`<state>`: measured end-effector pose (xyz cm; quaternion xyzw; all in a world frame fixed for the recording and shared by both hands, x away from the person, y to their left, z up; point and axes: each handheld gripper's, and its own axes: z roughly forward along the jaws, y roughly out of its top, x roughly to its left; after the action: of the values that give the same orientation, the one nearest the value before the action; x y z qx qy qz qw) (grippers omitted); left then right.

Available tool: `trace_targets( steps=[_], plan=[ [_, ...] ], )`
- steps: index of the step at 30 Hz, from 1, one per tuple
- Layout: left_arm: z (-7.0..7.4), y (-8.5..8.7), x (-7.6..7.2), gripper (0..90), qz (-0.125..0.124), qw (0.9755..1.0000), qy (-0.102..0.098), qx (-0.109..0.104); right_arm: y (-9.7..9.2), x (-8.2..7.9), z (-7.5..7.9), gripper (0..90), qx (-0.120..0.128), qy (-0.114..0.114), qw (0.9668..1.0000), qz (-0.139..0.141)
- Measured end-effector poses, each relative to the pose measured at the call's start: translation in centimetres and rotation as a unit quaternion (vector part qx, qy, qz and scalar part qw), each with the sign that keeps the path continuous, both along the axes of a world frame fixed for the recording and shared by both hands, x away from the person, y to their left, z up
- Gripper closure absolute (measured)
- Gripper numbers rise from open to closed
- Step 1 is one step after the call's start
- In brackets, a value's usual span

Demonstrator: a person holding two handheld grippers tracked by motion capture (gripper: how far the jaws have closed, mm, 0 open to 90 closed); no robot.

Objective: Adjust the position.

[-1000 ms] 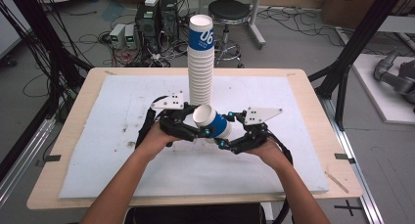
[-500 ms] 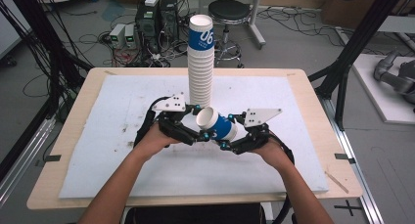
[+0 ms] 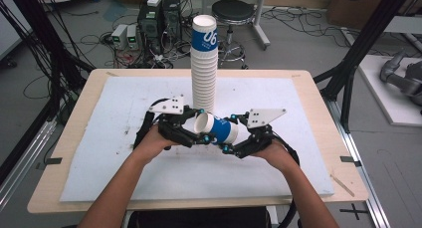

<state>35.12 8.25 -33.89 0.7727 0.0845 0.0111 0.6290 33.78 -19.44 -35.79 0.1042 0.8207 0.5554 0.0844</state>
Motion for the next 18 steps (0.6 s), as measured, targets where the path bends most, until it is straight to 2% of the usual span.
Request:
trace_targets(
  steps=[1, 2, 3, 5, 8, 9, 11, 14, 16, 17, 18],
  plan=[
    [0.0, 0.2, 0.1, 29.0, 0.001, 0.9999, 0.001, -0.011, -0.2, 0.0, 0.0, 17.8, 0.022, 0.003, 0.9997, -0.006],
    [0.0, 0.4, 0.2, 29.0, 0.005, 0.9998, 0.003, -0.020, -0.2, 0.0, 0.0, 17.8, 0.022, 0.003, 0.9997, -0.006],
    [0.1, 0.6, 0.2, 29.1, 0.010, 0.9996, 0.002, -0.027, -0.4, 0.0, -0.1, 17.8, 0.047, 0.010, 0.9987, -0.020],
    [0.2, 0.9, 0.3, 29.1, 0.011, 0.9992, 0.002, -0.039, -0.5, 0.0, -0.1, 17.8, 0.052, 0.016, 0.9983, -0.023],
    [0.2, 0.7, 0.3, 29.2, -0.005, 0.9984, 0.010, -0.056, -0.4, 0.2, -0.3, 16.9, 0.048, 0.021, 0.9986, -0.011],
    [0.1, 0.6, 0.3, 29.2, -0.009, 0.9986, 0.009, -0.052, -0.2, 0.2, -0.3, 16.3, 0.048, 0.020, 0.9987, -0.004],
    [-0.1, 0.3, 0.3, 29.1, -0.015, 0.9988, 0.010, -0.045, 0.3, 0.1, -0.5, 18.9, 0.023, 0.006, 0.9997, 0.005],
    [-0.4, 0.2, 0.3, 28.9, -0.015, 0.9989, 0.019, -0.039, 0.0, 0.1, -0.5, 21.4, 0.016, 0.008, 0.9998, 0.011],
    [-0.4, 0.0, 0.2, 28.3, -0.011, 0.9995, 0.016, -0.024, -0.1, 0.2, -0.5, 22.7, 0.006, 0.001, 0.9999, 0.015],
    [-0.4, -0.1, 0.0, 24.6, 0.003, 0.9999, 0.006, -0.007, -0.3, 0.2, -0.5, 23.5, -0.008, -0.008, 0.9998, 0.014],
    [-0.4, -0.1, 0.0, 20.8, 0.003, 0.9999, 0.006, -0.007, -0.3, 0.2, -0.5, 23.5, -0.008, -0.008, 0.9998, 0.014]
  ],
)
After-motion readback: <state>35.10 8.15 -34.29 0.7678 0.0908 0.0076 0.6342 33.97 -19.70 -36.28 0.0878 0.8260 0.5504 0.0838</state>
